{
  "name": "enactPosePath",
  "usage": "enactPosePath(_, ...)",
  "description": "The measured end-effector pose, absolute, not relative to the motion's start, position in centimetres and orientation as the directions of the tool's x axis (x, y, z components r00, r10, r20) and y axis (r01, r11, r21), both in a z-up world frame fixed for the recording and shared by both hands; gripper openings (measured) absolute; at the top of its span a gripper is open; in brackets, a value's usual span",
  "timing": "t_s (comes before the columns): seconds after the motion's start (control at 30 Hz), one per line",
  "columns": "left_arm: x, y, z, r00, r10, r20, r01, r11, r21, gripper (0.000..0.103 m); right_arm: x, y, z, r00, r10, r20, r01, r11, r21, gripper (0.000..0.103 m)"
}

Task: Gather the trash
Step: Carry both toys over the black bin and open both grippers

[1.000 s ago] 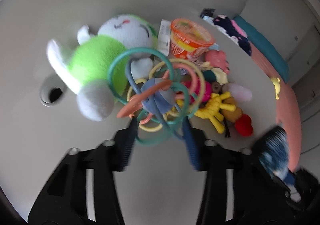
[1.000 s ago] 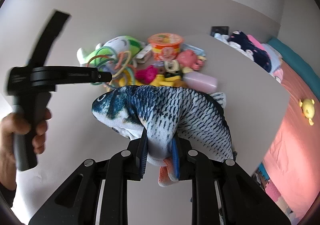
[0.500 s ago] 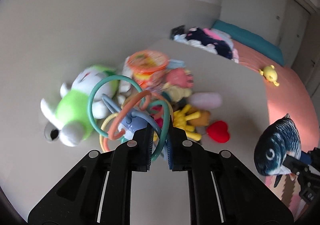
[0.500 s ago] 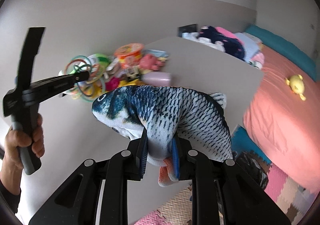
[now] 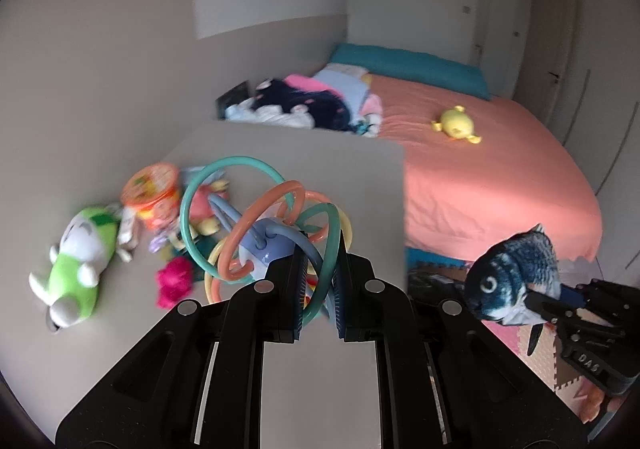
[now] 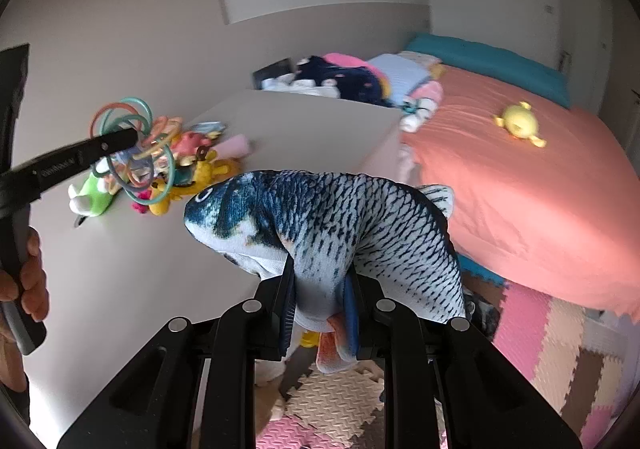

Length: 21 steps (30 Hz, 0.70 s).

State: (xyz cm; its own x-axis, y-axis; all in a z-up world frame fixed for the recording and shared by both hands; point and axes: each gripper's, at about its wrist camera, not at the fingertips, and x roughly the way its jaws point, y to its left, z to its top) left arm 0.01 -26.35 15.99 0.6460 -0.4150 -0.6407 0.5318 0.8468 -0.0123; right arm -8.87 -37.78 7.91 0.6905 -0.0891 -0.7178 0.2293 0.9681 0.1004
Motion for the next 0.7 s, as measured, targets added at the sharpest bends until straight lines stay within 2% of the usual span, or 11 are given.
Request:
enactPosePath(0.47, -4.7, -38.7, 18.9, 0.57, -0.563, -0.598, 0.713, 0.7, 0.021, 0.011, -16.2, -46.6, 7.7, 0.647, -0.228, -0.728, 0.432, 0.896, 0.102, 0.022)
enactPosePath(0.7, -6.6, -46.3, 15.0, 0.459, -0.585, -0.669, 0.804, 0.594, 0.032, 0.011, -17.7, -51.0, 5.3, 0.583, -0.246, -0.774, 0.512, 0.851, 0.115, 0.022)
